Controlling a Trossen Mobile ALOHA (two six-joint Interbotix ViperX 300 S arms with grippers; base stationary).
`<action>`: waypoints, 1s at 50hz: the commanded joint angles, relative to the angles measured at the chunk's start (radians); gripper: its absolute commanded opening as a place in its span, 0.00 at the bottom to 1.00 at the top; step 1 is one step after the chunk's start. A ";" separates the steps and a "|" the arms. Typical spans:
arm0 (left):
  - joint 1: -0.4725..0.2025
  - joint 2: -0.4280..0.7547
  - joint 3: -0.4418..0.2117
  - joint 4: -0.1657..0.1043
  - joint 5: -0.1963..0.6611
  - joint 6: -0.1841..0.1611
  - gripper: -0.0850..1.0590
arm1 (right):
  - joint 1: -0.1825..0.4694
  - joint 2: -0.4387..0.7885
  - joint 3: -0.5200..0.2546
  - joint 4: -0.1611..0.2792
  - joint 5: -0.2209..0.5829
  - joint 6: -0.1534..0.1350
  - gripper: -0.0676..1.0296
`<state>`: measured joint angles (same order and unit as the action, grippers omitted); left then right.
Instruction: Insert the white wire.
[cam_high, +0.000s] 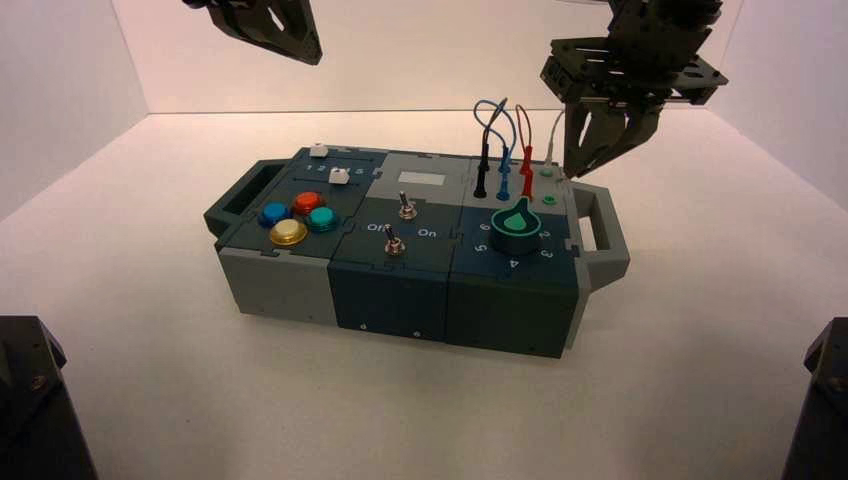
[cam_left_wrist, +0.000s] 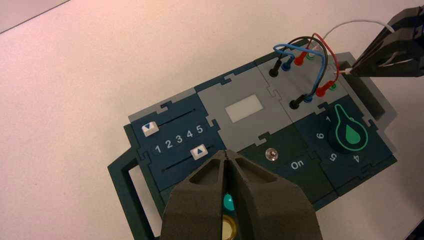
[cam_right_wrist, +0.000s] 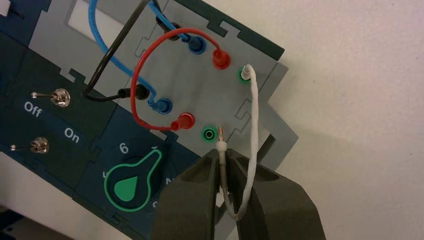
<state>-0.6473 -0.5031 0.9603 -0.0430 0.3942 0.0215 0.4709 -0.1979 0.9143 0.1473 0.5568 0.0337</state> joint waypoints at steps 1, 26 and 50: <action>0.005 -0.011 -0.035 0.002 -0.008 0.005 0.05 | 0.011 -0.002 -0.015 0.028 0.005 0.003 0.04; 0.006 -0.011 -0.037 0.002 -0.006 0.006 0.05 | 0.021 0.043 -0.012 0.044 -0.005 0.002 0.04; 0.006 -0.011 -0.037 0.002 -0.005 0.006 0.05 | 0.021 0.069 -0.012 0.041 -0.020 0.002 0.04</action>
<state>-0.6443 -0.5031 0.9526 -0.0430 0.3942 0.0230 0.4893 -0.1411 0.9158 0.1902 0.5492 0.0322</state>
